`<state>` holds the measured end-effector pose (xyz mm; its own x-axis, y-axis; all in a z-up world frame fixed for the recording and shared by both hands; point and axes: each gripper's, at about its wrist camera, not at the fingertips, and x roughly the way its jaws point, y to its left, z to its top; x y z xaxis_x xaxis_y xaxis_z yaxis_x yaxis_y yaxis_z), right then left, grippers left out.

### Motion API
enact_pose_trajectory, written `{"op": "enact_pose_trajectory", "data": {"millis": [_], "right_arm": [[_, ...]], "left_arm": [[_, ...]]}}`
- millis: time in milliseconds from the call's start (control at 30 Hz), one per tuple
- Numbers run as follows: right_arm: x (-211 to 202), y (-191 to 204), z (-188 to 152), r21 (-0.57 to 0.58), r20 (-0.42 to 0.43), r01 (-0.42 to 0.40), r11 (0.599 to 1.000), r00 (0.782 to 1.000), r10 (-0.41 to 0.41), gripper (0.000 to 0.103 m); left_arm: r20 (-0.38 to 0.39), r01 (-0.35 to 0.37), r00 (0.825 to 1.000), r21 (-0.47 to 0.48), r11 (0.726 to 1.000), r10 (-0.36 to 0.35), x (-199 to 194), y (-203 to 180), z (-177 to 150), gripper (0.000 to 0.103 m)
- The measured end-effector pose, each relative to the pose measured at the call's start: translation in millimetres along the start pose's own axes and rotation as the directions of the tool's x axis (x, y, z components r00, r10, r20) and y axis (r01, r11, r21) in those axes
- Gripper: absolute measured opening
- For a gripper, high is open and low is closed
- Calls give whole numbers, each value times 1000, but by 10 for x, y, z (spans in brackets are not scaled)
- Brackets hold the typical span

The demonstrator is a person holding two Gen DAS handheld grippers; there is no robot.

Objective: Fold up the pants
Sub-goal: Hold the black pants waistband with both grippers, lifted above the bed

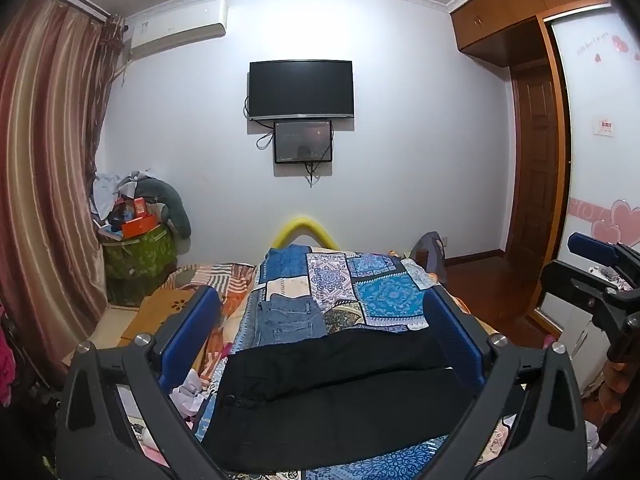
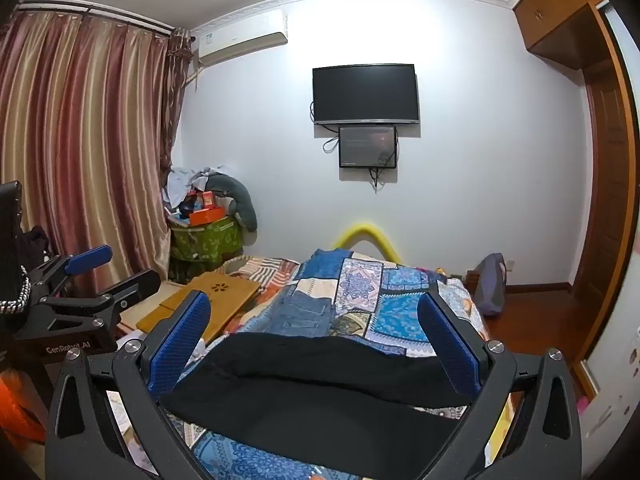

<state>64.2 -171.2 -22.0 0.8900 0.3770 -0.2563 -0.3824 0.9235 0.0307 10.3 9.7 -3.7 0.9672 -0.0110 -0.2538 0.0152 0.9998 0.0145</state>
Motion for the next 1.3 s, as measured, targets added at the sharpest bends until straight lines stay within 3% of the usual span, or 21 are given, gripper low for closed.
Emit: {"op": "enact_pose_trajectory", "data": {"millis": [1300], "right_arm": [[-35,11,25,13,-3,17,1000,1000,-17,103]], "left_arm": [[-8,13,1000,-5,1000,-13,54,-18,-18,103]]}}
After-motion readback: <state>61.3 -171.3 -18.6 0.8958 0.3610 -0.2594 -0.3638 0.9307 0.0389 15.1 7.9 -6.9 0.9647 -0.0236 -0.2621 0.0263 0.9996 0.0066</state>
